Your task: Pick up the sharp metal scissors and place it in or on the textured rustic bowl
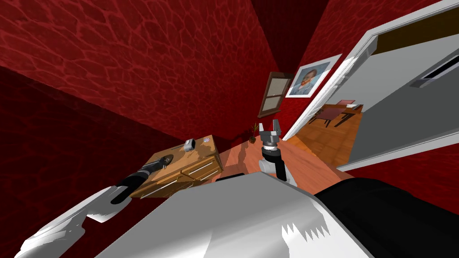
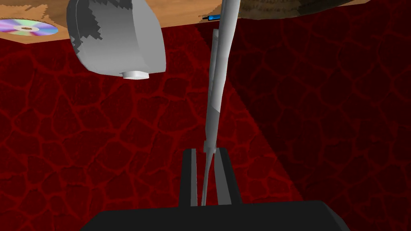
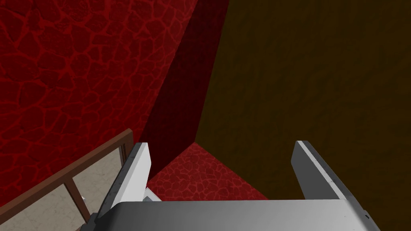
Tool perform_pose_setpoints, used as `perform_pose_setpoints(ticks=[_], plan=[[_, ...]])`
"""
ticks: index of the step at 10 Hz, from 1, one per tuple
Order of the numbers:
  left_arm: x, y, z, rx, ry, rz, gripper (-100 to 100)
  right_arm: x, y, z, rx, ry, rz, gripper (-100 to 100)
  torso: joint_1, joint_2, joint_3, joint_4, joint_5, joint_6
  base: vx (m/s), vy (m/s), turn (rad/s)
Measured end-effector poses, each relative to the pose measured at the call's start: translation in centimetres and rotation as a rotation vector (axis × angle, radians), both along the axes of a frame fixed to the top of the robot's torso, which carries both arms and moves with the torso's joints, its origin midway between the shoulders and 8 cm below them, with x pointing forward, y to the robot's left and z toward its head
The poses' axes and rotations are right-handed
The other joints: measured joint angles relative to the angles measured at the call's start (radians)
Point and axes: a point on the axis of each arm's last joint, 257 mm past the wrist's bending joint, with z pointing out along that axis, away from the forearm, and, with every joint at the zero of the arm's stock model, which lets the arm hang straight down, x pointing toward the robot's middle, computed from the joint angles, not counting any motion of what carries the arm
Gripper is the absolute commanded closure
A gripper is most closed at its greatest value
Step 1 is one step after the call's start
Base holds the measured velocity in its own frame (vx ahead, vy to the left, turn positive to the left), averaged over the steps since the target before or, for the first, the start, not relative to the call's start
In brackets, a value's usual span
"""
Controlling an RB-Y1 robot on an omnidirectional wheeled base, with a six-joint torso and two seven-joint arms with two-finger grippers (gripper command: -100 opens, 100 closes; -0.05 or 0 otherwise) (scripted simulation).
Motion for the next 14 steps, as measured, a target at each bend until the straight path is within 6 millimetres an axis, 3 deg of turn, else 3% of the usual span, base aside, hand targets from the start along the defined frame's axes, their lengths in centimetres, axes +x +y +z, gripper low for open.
perform_pose_setpoints(ticks=[4, 5, 9, 10, 11, 14], plan=[[-2.1, 2.8, 0.1, -0.071, 0.013, 0.082, 100, 0.0, 0.0, 0.0, 0.0, 0.0, 0.0, 0, 0.005, -0.001, -0.001, 0.0, 0.002, 0.001, 0.035, 0.229, -0.116], [-2.1, 3.0, 0.2, -0.071, 0.012, 0.087, -100, 0.0, 0.0, 0.0, 0.0, 0.0, 0.0, 0, -0.003, 0.0, 0.0, 0.0, 0.002, 0.001, 0.003, 0.025, 0.002], [-2.1, 3.0, 0.2, -0.071, 0.012, 0.087, -100, 0.0, 0.0, 0.0, 0.0, 0.0, 0.0, 0, -0.014, 0.001, 0.0, 0.0, -0.001, 0.001, 0.0, 0.003, 0.0], [-2.1, 3.0, 0.2, -0.071, 0.012, 0.087, 0, 0.0, 0.0, 0.0, 0.0, 0.0, 0.0, 0, -0.014, 0.001, 0.001, 0.0, -0.001, 0.001, 0.0, 0.0, 0.0], [-2.2, 3.1, 0.2, -0.07, 0.013, 0.089, -100, 0.0, 0.0, 0.0, 0.0, 0.0, 0.0, 0, -0.015, 0.001, 0.001, 0.0, -0.001, 0.001, 0.008, -0.011, 0.081], [-1.5, 3.2, 2.5, -0.064, 0.005, 0.073, -100, 0.0, 0.0, 0.0, 0.0, 0.0, 0.0, 0, -0.018, 0.001, 0.001, 0.0, -0.002, 0.001, 0.01, -0.026, 0.07]])
